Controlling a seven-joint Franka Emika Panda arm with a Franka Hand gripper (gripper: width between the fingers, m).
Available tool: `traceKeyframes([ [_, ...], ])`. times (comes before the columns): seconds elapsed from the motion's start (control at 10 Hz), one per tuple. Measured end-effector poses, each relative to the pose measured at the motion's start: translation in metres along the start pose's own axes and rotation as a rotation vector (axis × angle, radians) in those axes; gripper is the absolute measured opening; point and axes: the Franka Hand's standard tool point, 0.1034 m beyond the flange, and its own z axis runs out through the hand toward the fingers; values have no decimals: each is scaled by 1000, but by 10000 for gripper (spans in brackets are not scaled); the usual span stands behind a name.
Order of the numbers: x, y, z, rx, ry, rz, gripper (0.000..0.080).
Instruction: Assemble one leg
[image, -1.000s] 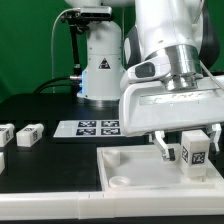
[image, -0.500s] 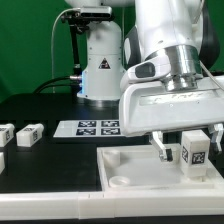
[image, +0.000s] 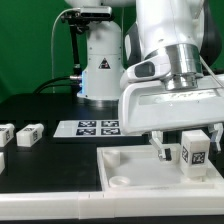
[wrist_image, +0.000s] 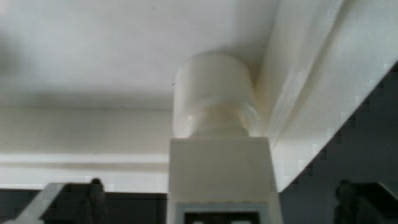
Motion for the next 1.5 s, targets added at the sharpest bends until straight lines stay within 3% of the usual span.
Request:
traceKeyframes([
  [0.2, 8, -3, -7, 17, -203, 17, 649],
  [0.4, 3, -5, -9, 41, -433, 19, 649],
  [0.6, 10, -5, -8, 60, -572, 19, 649],
  [1.1, 30, -2, -12, 60, -538, 21, 649],
  [1.3, 29, 2, -8, 57, -508, 17, 626],
  [1.4, 29, 2, -7, 57, -509, 18, 399],
  [1.5, 29, 2, -7, 57, -509, 18, 399],
])
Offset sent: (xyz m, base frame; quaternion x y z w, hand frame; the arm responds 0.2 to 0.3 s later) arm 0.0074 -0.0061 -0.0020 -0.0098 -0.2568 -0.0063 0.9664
